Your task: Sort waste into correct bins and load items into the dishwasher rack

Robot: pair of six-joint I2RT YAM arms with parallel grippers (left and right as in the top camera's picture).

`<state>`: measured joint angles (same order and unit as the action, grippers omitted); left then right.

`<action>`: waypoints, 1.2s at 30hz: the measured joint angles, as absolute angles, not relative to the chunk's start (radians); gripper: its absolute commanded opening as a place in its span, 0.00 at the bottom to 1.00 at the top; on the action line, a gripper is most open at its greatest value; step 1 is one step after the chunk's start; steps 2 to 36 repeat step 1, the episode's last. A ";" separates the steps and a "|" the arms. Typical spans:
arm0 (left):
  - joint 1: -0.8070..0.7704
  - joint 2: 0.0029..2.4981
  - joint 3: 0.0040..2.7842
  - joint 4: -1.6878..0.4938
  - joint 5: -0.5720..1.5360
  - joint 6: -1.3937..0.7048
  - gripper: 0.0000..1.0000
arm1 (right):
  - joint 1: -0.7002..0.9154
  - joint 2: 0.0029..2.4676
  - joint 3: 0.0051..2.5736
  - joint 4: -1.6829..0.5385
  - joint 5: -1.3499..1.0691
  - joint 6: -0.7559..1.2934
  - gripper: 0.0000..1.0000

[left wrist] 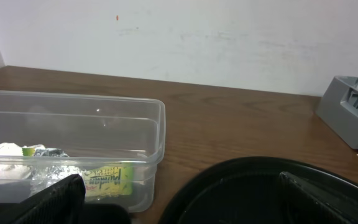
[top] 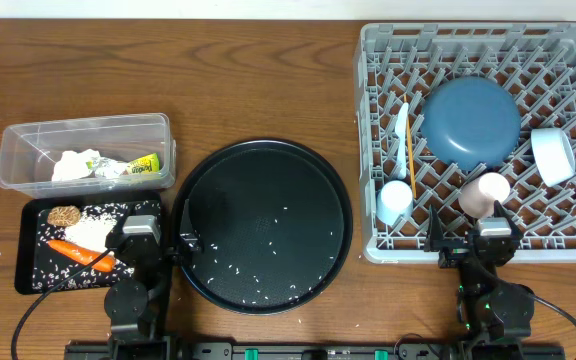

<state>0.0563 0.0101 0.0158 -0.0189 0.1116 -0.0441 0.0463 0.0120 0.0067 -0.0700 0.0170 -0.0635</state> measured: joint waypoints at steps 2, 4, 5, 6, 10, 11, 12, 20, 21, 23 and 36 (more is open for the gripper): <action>0.056 0.010 0.016 -0.019 0.112 -0.044 0.98 | 0.046 0.012 0.007 -0.070 0.017 -0.064 0.99; 0.056 0.010 0.016 -0.019 0.112 -0.044 0.98 | 0.046 0.012 0.007 -0.070 0.017 -0.064 0.99; 0.056 0.010 0.016 -0.019 0.112 -0.044 0.98 | 0.046 0.012 0.007 -0.070 0.017 -0.064 0.99; 0.056 0.010 0.016 -0.019 0.112 -0.044 0.98 | 0.046 0.012 0.007 -0.070 0.017 -0.064 0.99; 0.056 0.010 0.016 -0.019 0.112 -0.044 0.98 | 0.046 0.012 0.007 -0.070 0.017 -0.064 0.99; 0.056 0.010 0.016 -0.019 0.112 -0.044 0.98 | 0.046 0.012 0.007 -0.070 0.017 -0.064 0.99; 0.056 0.010 0.016 -0.019 0.112 -0.044 0.98 | 0.046 0.012 0.007 -0.070 0.017 -0.064 0.99; 0.056 0.010 0.016 -0.019 0.112 -0.044 0.98 | 0.046 0.012 0.007 -0.070 0.017 -0.064 0.99; 0.056 0.010 0.016 -0.019 0.112 -0.044 0.98 | 0.046 0.012 0.007 -0.070 0.017 -0.064 0.99; 0.056 0.010 0.016 -0.019 0.112 -0.044 0.98 | 0.046 0.012 0.007 -0.070 0.017 -0.064 0.99; 0.056 0.010 0.016 -0.019 0.112 -0.044 0.98 | 0.046 0.012 0.007 -0.070 0.017 -0.064 0.99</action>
